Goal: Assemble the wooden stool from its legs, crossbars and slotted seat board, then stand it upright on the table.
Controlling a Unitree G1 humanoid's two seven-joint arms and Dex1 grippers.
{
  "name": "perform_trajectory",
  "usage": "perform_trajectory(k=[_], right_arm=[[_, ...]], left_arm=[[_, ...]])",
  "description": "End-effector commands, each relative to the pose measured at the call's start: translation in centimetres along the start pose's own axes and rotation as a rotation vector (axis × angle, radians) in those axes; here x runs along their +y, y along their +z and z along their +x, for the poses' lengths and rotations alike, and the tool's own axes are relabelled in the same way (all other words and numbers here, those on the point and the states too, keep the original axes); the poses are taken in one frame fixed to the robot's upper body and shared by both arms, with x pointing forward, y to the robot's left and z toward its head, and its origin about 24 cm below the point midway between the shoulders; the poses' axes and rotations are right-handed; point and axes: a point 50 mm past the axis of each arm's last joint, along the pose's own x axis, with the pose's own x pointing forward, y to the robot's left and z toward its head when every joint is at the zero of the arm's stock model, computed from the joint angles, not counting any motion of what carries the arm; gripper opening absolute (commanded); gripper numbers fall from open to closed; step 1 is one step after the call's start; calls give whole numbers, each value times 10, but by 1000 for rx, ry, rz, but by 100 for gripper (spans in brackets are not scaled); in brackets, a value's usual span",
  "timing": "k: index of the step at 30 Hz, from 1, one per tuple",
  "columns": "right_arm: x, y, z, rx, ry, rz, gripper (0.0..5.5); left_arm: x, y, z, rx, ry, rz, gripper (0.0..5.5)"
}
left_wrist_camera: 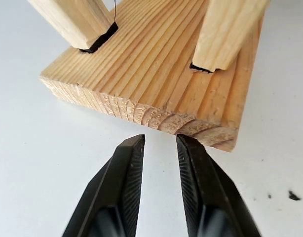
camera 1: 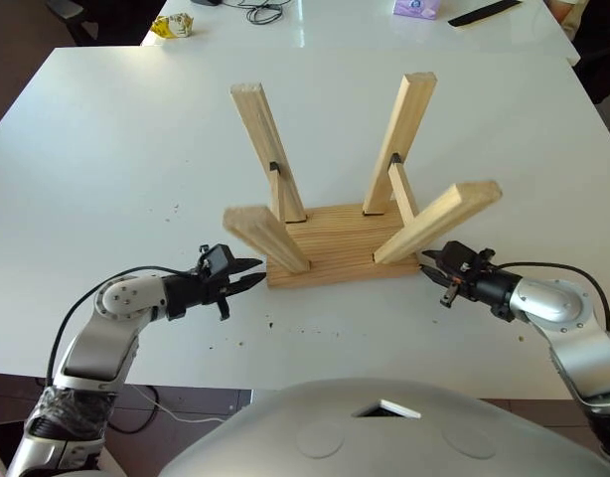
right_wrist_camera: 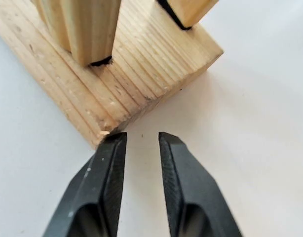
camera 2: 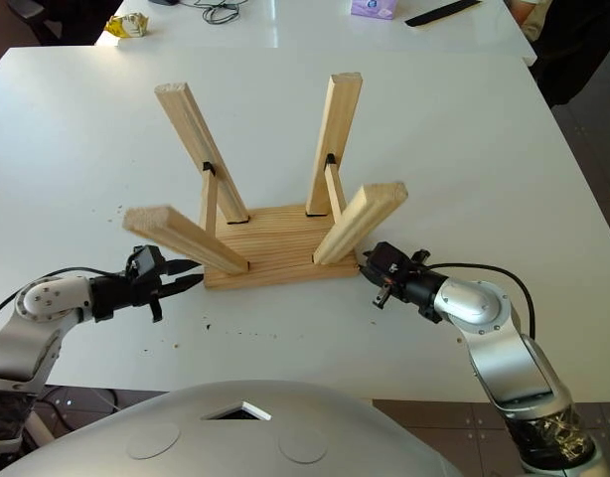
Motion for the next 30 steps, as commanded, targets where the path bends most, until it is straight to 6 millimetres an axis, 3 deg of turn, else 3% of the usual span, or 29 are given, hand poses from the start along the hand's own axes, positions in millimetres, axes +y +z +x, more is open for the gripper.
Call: perform_trajectory(k=[1,7,13,30], right_arm=[[21,18,-12,-78,87,19,120],[25,34,-25,-101,84,4,120],[17,46,-35,-137,73,9,120],[9,65,-47,-201,186,49,120]], left_arm=[[-11,26,-5,-91,-38,-5,120],[-20,42,-15,-105,-49,7,120],[-24,59,-27,-109,-86,-8,120],[-17,83,-39,-124,-139,-59,120]])
